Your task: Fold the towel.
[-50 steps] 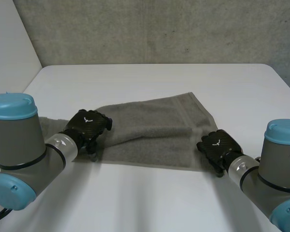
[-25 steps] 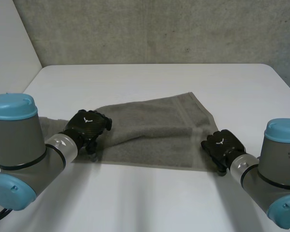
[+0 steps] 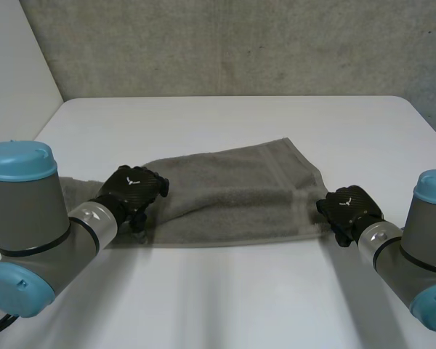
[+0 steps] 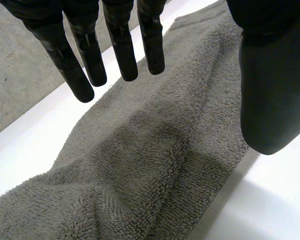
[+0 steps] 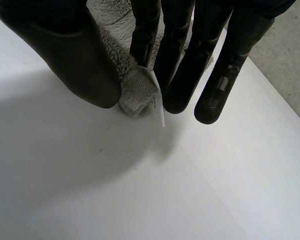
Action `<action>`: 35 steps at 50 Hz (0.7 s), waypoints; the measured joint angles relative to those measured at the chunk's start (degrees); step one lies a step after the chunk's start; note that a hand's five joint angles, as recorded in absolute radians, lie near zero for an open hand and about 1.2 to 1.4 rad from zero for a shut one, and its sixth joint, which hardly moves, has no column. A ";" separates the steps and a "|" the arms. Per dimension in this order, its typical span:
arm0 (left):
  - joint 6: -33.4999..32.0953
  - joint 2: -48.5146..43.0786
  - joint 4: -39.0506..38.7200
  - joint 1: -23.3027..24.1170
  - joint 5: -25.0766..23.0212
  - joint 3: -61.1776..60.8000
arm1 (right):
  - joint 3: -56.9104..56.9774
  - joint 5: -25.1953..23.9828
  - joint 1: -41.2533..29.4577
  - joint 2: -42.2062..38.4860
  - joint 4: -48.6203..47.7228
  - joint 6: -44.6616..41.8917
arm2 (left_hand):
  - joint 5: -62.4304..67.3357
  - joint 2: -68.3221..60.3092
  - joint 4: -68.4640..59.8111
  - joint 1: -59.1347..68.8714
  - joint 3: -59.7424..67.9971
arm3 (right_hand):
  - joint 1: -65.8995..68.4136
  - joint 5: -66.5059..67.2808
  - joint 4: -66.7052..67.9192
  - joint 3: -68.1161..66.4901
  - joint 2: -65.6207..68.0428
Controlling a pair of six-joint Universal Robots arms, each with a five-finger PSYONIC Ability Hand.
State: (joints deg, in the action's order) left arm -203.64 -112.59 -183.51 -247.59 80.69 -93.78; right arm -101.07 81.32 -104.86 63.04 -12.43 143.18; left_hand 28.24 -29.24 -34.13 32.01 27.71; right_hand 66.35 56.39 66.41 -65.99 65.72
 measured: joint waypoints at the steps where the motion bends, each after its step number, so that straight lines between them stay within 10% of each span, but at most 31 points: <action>1: 0.00 0.00 0.00 0.00 0.00 0.00 | 0.00 -0.02 0.00 0.01 0.00 0.03 | -0.01 0.00 0.00 0.00 0.00 | 0.42 0.57 0.56 -0.55 0.48; 35: -0.63 -1.84 0.18 1.87 0.16 -1.26 | 0.06 -3.26 10.28 6.29 -3.90 23.57 | 10.11 -9.18 -4.04 6.44 10.80 | 8.17 10.12 9.95 -10.28 7.63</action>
State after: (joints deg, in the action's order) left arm -204.28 -114.43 -183.34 -245.72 80.85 -95.04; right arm -101.01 78.06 -94.58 69.33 -16.33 166.76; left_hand 38.36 -38.43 -38.16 38.44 38.51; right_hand 74.52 66.51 76.35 -76.27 73.35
